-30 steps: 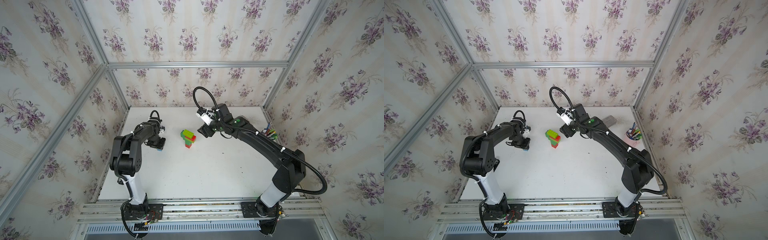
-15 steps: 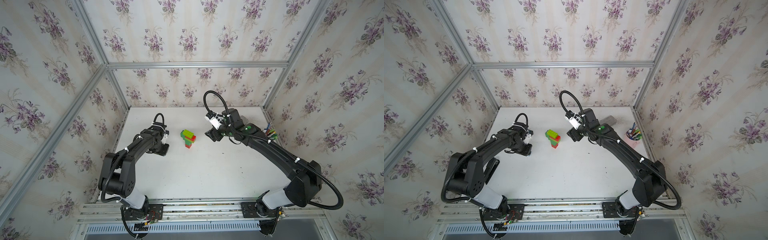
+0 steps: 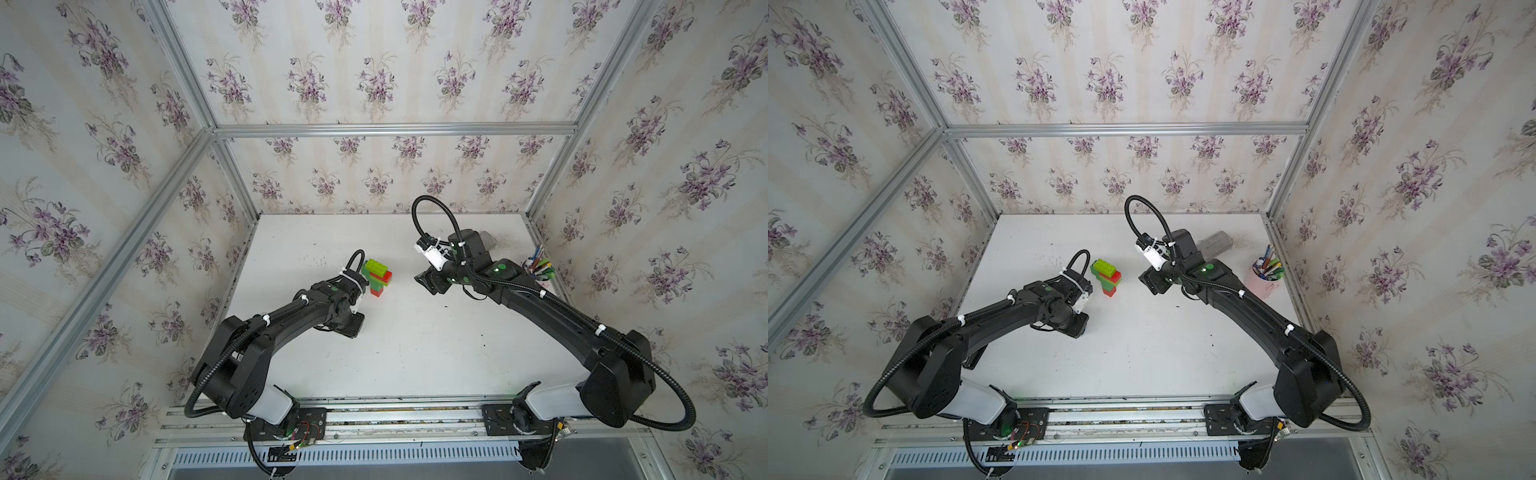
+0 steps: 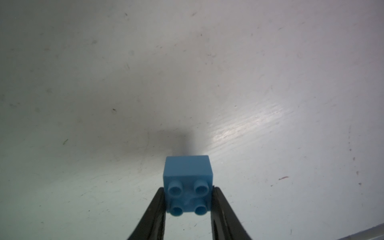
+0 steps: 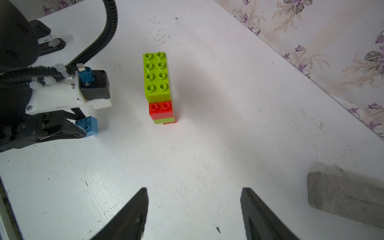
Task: Assemble a spoon with lego
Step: Place the lego brick at the center of the board.
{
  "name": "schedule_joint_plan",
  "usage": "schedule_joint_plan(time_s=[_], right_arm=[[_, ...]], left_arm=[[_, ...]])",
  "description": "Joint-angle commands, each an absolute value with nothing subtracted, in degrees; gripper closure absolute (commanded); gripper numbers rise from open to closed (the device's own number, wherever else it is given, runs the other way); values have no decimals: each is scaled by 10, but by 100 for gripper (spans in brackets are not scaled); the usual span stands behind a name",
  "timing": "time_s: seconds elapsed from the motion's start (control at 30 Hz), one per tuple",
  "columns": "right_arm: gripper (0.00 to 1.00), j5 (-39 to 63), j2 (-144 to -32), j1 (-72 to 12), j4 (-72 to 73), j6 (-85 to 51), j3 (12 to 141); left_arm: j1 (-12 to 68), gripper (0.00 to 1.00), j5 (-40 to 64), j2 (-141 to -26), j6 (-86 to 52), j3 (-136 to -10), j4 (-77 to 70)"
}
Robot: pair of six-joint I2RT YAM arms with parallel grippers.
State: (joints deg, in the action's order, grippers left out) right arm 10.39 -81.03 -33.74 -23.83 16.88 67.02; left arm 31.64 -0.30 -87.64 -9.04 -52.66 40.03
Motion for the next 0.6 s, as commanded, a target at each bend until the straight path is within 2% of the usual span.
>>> schedule_joint_plan(time_s=[0.0,0.23,0.3,0.43,0.57], right_arm=[[27,114,-799,-337,-216,168,657],[27,104,-764,-343,-222,177,631],[27,91,-747,-357,-220,184,624],[27,37,-732,-446,-211,163,619],[28,-9,-751,-553,-137,111,601]], left_arm=[[321,62,8,-888,-120,-522,366],[321,42,10,-869,-113,-519,358],[312,39,16,-838,-111,-518,364],[213,36,79,-746,-96,-537,389],[80,33,115,-720,-43,-581,416]])
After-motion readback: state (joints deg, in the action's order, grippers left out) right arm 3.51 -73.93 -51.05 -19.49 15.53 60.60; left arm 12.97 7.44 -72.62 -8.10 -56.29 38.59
